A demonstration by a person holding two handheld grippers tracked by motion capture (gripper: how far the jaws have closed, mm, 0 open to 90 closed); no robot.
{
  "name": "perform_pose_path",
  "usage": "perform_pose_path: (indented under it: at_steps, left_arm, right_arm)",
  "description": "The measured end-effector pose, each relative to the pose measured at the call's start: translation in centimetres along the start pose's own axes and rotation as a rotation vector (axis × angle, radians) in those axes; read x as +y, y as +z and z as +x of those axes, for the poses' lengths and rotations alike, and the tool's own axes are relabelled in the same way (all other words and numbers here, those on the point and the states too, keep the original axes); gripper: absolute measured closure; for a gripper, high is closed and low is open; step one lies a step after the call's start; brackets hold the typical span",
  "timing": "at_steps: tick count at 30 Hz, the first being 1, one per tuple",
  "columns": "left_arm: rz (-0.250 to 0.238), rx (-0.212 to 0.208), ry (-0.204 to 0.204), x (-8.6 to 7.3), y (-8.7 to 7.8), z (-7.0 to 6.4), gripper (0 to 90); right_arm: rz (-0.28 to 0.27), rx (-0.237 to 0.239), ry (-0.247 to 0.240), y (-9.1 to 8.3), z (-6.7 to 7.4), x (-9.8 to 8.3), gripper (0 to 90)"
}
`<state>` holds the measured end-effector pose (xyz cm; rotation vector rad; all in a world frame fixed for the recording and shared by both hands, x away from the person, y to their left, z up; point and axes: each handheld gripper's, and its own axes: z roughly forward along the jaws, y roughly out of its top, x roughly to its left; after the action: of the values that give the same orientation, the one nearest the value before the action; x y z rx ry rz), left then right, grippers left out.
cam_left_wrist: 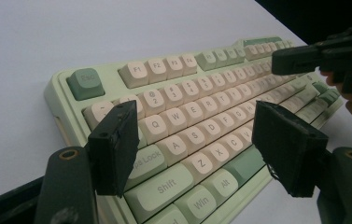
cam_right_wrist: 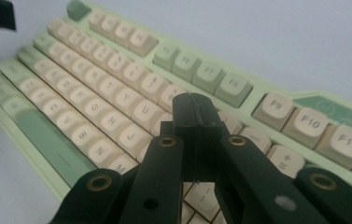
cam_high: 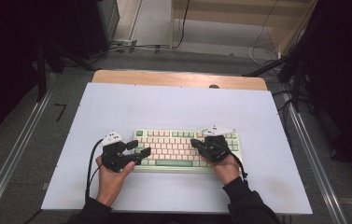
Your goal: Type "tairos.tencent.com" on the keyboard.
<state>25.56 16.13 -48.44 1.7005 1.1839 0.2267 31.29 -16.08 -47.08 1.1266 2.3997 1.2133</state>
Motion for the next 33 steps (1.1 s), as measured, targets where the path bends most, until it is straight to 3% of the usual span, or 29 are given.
perform_pose_path:
  at_steps: [2,9,12,28,31,33]
  left_arm:
    - [0.002,0.003,0.001,0.0,0.0,0.0,32.1]
    - [-0.001,0.005,0.004,0.0,0.0,0.0,32.1]
    - [-0.005,0.009,0.004,0.0,0.0,0.0,32.1]
    - [-0.005,0.007,0.04,0.1,0.6,-0.3,34.5]
    - [0.005,0.01,0.055,0.1,1.0,-0.4,41.4]
    - [0.006,0.001,0.064,0.2,1.2,-0.5,54.4]
  right_arm:
    - [-0.034,0.004,0.012,-0.6,-0.1,0.1,87.4]
    - [-0.093,0.049,0.072,-1.7,-0.8,0.2,51.0]
    - [-0.102,0.047,0.086,-1.9,-1.0,0.2,43.7]
    - [-0.113,0.036,0.1,-1.9,-1.1,0.0,42.0]
    - [-0.113,0.035,0.098,-1.9,-1.1,0.0,42.0]
    - [-0.113,0.034,0.099,-1.9,-1.1,0.0,42.0]
